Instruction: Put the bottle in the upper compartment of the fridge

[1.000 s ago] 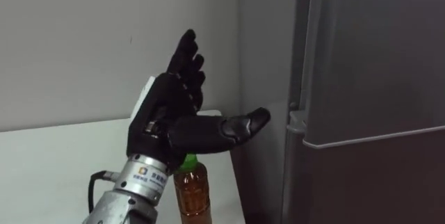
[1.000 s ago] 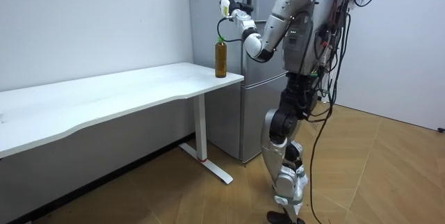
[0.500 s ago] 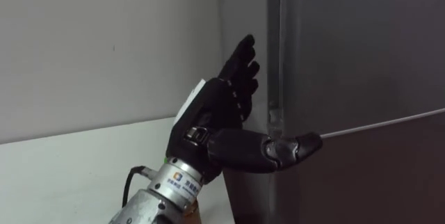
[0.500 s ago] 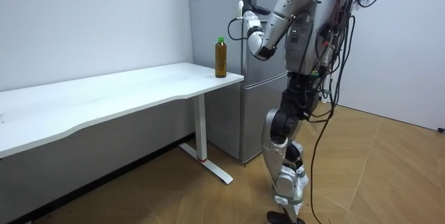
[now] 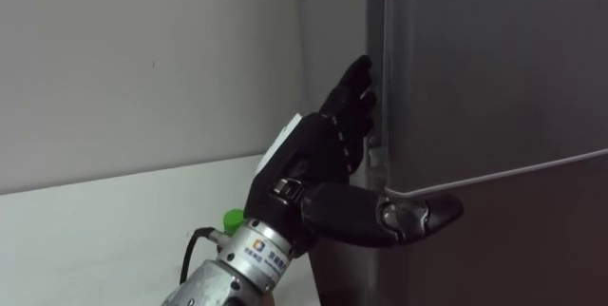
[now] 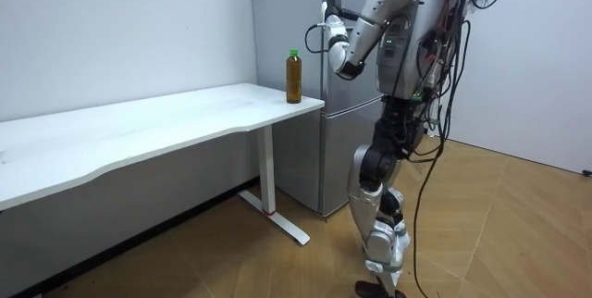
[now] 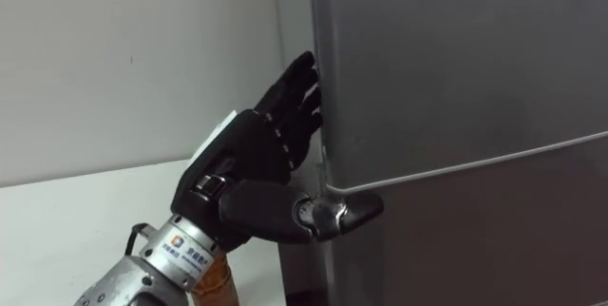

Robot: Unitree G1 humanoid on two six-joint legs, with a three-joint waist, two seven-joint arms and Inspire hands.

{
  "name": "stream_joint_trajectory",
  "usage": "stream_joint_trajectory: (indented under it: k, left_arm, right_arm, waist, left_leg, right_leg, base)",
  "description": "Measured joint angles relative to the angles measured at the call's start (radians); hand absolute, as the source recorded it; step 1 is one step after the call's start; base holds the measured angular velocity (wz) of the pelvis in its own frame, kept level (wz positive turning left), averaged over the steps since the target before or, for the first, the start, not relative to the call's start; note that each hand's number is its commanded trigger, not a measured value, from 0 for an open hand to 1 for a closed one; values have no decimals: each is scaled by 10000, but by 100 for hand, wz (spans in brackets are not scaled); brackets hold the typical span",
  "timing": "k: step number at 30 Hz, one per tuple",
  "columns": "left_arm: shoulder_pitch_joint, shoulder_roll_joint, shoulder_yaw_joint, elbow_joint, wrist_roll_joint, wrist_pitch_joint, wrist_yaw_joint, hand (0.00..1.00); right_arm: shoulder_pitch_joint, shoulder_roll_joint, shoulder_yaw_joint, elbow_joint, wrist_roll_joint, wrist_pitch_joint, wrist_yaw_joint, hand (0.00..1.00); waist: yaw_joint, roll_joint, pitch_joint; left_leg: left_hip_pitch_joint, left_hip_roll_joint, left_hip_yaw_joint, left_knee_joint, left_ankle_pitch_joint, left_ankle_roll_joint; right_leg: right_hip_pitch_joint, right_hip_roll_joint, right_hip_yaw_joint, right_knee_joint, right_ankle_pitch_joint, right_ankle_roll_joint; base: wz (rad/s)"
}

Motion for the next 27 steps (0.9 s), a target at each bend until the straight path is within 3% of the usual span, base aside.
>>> stream_joint_trajectory:
  k: [12, 13, 14, 15, 18, 27]
  left_arm:
    - [-231, 17, 85, -11, -196, -54, -76, 100]
    - [-241, 24, 83, -12, -196, -81, -90, 91]
    - [-240, 15, 80, -9, -195, -82, -90, 74]
    - [-240, 19, 73, -10, -201, -94, -91, 64]
    - [-240, 14, 66, -12, -203, -199, -91, 1]
    - [-242, 61, -120, -46, -370, -254, -171, 0]
  right_arm:
    - [-283, -3, 369, 388, 52, -11, 326, 0]
    - [-291, -3, 369, 405, 52, -11, 343, 0]
    - [-291, -3, 369, 405, 53, -12, 342, 0]
    - [-290, -4, 368, 419, 53, -12, 342, 0]
    - [-291, -8, 369, 436, 56, -14, 342, 0]
    - [-383, -99, 369, 589, 69, -20, 337, 0]
  waist:
    - [14, -167, -79]
    - [12, -167, -81]
    - [11, -166, -80]
    - [11, -160, -78]
    - [0, -147, -71]
    - [-10, -40, -44]
  left_leg:
    - [-71, -16, 77, 31, 4, 7]
    - [-67, -21, 77, 27, 3, 9]
    - [-62, -26, 77, 20, 2, 11]
    - [-54, -30, 78, 8, 1, 12]
    - [-52, -24, 77, -11, 0, 13]
    - [-99, -22, 70, -9, -3, 18]
  right_leg:
    - [-142, 11, 121, -18, 34, 48]
    - [-136, 14, 137, -18, 43, 58]
    - [-133, 15, 143, -17, 43, 59]
    - [-125, 16, 152, -19, 44, 61]
    - [-91, 20, 161, -28, 44, 61]
    - [-90, 21, 153, -25, 47, 63]
  base:
    - [1]
    - [0]
    - [0]
    - [0]
    - [0]
    - [0]
